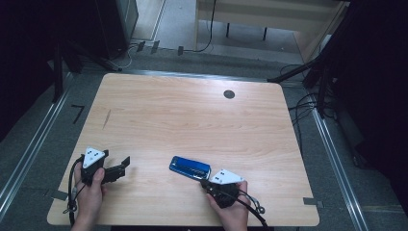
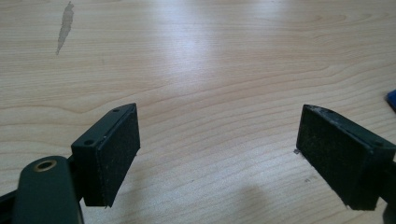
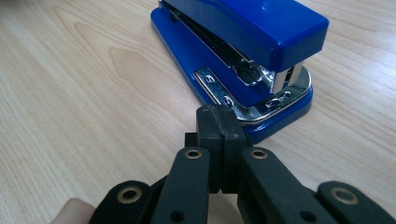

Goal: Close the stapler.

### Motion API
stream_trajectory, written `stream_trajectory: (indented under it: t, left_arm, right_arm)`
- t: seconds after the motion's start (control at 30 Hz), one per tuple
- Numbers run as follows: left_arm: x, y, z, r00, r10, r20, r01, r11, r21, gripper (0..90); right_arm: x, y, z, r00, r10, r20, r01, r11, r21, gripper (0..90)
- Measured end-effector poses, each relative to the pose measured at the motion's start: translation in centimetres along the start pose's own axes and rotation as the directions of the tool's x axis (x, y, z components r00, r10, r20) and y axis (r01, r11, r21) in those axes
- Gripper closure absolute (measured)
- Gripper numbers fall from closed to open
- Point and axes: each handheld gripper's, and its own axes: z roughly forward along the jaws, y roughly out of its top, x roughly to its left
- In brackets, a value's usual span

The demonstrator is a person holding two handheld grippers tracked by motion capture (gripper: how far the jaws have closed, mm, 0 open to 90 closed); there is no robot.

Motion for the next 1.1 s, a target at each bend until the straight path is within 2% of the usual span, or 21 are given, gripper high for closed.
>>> stream_trajectory:
  t: [0.6,1.1]
  left_arm:
    - [-0.1,0.0,0.0,1.0000,0.004,-0.006,-0.004,1.0000,0.004,14.1]
    - [-0.1,0.0,0.1,1.0000,0.007,-0.006,-0.007,1.0000,0.005,14.1]
  right_arm:
    - [-1.7,0.7,0.5,0.9993,0.026,0.026,-0.025,1.000,-0.005,90.0]
    - [-2.6,1.3,1.0,0.9979,0.041,0.051,-0.041,0.999,-0.010,90.0]
